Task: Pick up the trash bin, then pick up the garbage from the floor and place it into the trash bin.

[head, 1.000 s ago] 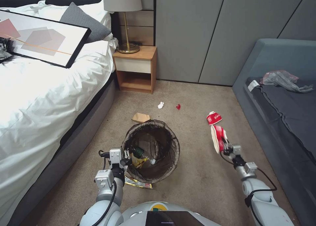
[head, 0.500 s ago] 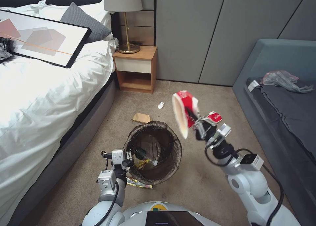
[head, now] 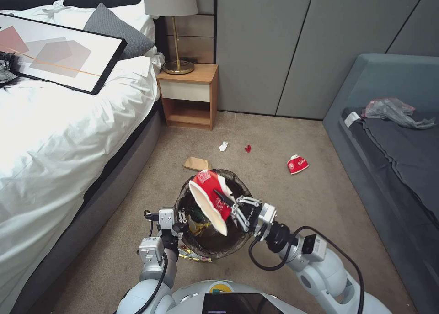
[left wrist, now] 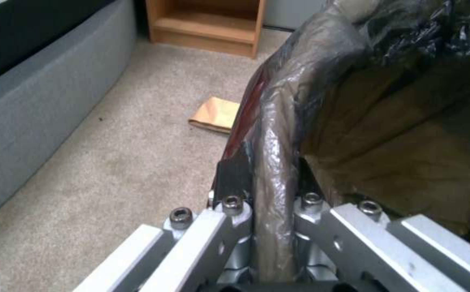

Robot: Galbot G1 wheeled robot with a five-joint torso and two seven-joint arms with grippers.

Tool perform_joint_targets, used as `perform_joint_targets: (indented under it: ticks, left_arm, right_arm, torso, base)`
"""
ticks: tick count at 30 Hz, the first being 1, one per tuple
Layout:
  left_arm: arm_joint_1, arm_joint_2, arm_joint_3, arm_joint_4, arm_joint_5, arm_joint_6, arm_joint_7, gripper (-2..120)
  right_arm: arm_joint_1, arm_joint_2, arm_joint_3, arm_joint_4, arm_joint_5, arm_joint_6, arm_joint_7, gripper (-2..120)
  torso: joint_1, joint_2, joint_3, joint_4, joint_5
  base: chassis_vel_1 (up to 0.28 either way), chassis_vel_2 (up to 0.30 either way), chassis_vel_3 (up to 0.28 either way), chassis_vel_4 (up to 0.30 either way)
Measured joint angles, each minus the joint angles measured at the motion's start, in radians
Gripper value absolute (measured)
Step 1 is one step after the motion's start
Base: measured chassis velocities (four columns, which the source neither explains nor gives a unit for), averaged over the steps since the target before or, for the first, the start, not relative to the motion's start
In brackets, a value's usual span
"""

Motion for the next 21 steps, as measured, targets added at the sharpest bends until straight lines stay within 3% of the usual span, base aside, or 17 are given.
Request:
perform_joint_targets:
  ticks: [14,16,21]
  left_arm:
    - [-0.004,-0.005,-0.001,0.002,0.001,0.001,0.0,2]
    - [-0.004,-0.004,-0.001,0.002,0.001,0.001,0.0,2]
    - [-0.005,-0.004,-0.001,0.002,0.001,0.001,0.0,2]
  right_arm:
    - [0.016,0.033,-0.035,-0.123,-0.078,0.022,0.009,0]
    - [0.013,0.037,-0.04,-0.134,-0.099,0.03,0.011,11]
    - [0.013,0.034,-0.042,-0.134,-0.105,0.028,0.016,25]
  torso:
    - [0.0,0.0,0.0,0.0001,-0.0001]
    - [0.0,0.0,0.0,0.0001,-0.0001]
    - [0.0,0.0,0.0,0.0,-0.0001]
  base:
    - [0.0,0.0,0.0,0.0]
    - [0.0,0.0,0.0,0.0]
    - [0.0,0.0,0.0,0.0]
